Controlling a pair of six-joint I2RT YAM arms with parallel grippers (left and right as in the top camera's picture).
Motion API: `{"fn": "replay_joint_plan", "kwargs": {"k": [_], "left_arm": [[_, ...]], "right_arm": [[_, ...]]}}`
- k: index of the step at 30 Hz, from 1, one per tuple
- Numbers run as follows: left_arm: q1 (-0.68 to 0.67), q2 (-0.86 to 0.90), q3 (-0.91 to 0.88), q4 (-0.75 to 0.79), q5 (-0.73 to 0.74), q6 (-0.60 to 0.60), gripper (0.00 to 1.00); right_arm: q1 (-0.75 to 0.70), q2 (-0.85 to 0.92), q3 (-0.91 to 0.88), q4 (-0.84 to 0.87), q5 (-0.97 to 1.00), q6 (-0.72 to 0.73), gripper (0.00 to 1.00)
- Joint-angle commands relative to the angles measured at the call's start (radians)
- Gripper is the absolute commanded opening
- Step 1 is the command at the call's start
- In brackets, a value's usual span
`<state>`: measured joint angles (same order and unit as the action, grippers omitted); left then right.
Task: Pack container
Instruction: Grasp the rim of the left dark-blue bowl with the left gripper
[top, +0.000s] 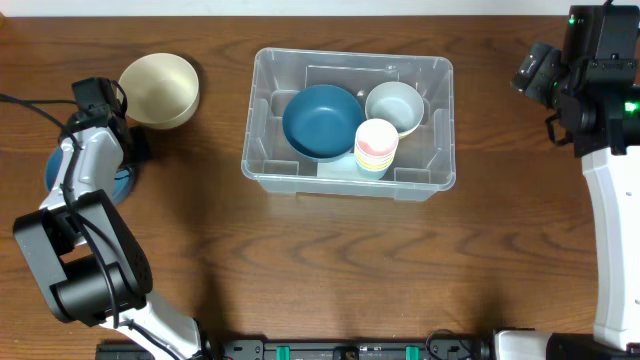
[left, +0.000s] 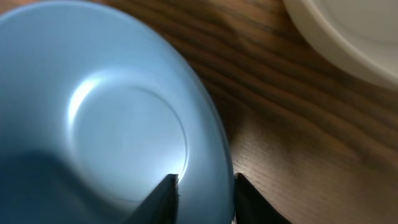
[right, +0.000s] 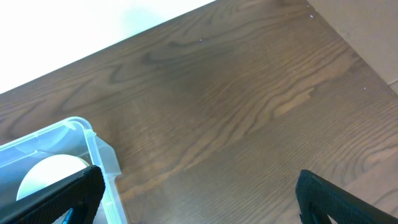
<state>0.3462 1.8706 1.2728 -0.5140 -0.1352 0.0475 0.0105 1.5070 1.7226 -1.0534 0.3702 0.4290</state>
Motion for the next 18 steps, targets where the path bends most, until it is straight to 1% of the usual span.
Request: {"fn": "replay_joint_plan", "kwargs": {"k": [1,4,8,9,15,18], "left_arm": [[0.002,0.006,-0.007,-0.005,0.012,0.0,0.11],[0.002,0.006,-0.007,-0.017,0.012,0.0,0.06],[0.002,0.006,-0.007,-0.028,0.012,0.0,0.06],[0.002,0.006,-0.007,-0.029,0.012,-0.001,0.06],[0.002,0.006,-0.007,-0.028,0.012,-0.044,0.06],[0.002,0.006,-0.007,-0.022,0.012,-0.046,0.06]], "right_arm": [[-0.004,0.003,0.006,0.001,0.007,0.012,0.99],[-0.004,0.003,0.006,0.001,0.007,0.011,0.99],[-0.004,0.003,0.006,0.001,0.007,0.011,0.98],[-0.004,0.003,0.006,0.001,0.007,0.011,0.99],[-0.004,0.003,0.006,0.001,0.007,0.011,0.99],[-0.004,0.003,0.006,0.001,0.007,0.011,0.99]]}}
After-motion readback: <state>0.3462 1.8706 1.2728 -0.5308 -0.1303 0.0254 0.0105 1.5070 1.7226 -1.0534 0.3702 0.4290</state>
